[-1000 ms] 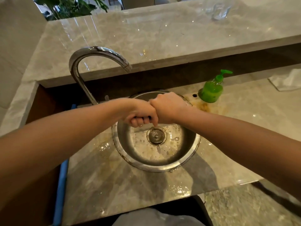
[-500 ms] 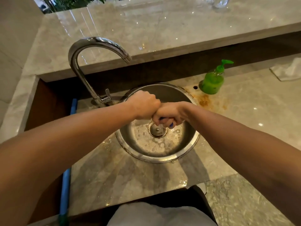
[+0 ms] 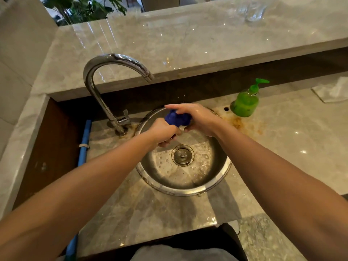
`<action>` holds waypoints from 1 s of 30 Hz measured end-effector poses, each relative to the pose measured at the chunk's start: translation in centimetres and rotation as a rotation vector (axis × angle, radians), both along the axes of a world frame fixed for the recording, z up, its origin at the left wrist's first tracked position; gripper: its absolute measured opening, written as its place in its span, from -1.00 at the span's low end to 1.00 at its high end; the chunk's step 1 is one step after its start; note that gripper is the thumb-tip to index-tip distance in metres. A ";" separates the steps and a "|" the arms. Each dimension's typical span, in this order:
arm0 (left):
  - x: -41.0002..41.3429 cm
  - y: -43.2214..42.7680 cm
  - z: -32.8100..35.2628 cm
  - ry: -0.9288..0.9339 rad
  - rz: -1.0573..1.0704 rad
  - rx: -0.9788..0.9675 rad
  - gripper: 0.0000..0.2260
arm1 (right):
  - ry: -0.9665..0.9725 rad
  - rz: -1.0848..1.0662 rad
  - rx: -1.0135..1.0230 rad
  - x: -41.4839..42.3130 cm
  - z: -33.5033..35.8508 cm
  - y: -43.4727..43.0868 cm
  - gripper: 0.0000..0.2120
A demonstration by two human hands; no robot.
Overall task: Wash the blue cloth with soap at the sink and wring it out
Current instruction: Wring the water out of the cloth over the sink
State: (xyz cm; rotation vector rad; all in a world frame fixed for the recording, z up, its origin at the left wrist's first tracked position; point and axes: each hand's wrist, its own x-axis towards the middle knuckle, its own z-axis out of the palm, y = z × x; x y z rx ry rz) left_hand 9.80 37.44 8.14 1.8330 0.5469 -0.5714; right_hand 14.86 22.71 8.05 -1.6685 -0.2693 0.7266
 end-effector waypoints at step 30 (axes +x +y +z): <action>-2.6 -0.9 -0.6 -0.137 -0.206 0.521 -0.86 | 0.719 -0.671 0.599 -2.3 -0.3 6.4 -0.47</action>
